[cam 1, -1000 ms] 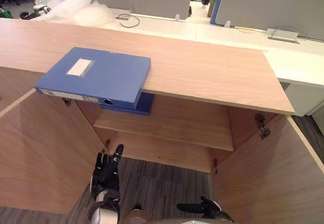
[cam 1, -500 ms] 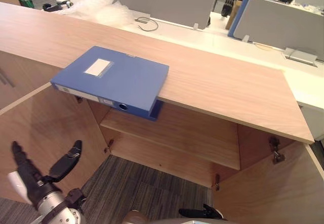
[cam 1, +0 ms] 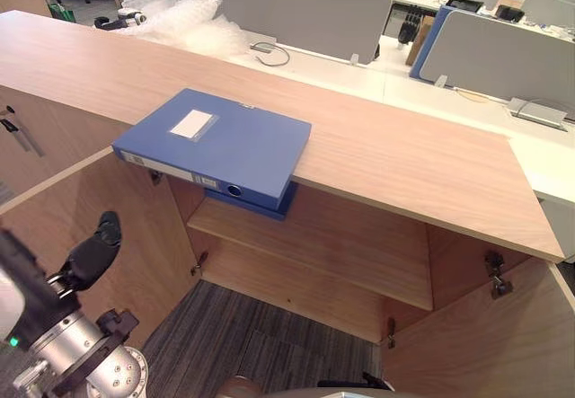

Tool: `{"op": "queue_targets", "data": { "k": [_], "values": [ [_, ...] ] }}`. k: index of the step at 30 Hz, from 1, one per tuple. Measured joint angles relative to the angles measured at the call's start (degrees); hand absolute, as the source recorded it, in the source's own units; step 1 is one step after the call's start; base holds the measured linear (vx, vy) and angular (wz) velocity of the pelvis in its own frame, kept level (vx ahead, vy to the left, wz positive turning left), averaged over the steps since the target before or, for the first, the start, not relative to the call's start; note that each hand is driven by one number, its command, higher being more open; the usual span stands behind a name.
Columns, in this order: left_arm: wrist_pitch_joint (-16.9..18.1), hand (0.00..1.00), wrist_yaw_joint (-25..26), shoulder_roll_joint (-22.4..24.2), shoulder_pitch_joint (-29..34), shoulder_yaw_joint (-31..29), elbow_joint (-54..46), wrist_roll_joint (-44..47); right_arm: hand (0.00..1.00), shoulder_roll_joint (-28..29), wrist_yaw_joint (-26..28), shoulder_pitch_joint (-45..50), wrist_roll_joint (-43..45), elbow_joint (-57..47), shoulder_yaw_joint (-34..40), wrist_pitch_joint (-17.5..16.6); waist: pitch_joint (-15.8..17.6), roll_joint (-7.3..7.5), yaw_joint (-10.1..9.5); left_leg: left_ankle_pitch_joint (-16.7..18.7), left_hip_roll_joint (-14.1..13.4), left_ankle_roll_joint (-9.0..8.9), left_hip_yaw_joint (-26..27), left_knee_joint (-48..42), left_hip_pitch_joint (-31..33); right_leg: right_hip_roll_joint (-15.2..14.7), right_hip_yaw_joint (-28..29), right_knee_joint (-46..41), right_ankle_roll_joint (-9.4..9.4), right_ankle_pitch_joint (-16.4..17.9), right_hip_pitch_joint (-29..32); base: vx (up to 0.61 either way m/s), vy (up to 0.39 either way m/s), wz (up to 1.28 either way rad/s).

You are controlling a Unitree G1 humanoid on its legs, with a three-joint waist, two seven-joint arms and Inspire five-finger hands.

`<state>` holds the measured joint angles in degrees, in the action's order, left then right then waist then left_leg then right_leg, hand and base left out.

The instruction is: Walk over to the cabinet, pick up the folder, carry it to the office cabinet, place the folder inside the office cabinet, then close the office cabinet door

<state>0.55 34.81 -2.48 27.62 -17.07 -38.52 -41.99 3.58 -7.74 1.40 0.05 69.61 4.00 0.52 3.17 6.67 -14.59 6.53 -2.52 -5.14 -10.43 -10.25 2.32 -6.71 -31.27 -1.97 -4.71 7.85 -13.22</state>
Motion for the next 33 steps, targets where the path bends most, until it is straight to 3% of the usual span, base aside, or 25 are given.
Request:
{"op": "queue_targets", "data": {
  "k": [8, 23, 33],
  "values": [
    [0.5, 1.00, -1.6, -9.3, -2.2, 1.7, 0.1, -9.2, 1.00, -1.5, 0.9, -1.4, -0.6, 1.6, -1.4, -1.1, 0.4, -1.44, 1.06, -0.5, -0.9, -0.09, 0.8, 0.4, -0.7, 0.6, 2.1, 0.3, 0.26, -0.2, 0.0, -0.04, 0.015, -0.08],
    [0.7, 1.00, -1.6, -20.4, -4.6, 1.6, 2.7, -17.0, 1.00, -3.1, 1.3, -1.8, -2.6, 3.2, -4.2, -1.4, 0.5, -1.39, 1.20, -3.3, -1.6, -0.53, 2.1, 4.6, -2.6, 1.3, 4.8, 1.0, 0.71, -0.6, 0.5, -0.06, 0.026, -0.06],
    [4.0, 1.00, -4.0, -25.5, -6.6, 3.5, 6.1, -17.2, 1.00, -3.3, 1.5, -1.9, -3.5, 3.2, -5.2, -1.4, 0.8, -1.03, 1.47, -3.3, -1.7, -0.52, 3.2, 5.1, -3.5, 1.2, 6.3, 1.1, 0.74, -0.6, 0.4, -0.01, 0.017, -0.05]
  ]
}}
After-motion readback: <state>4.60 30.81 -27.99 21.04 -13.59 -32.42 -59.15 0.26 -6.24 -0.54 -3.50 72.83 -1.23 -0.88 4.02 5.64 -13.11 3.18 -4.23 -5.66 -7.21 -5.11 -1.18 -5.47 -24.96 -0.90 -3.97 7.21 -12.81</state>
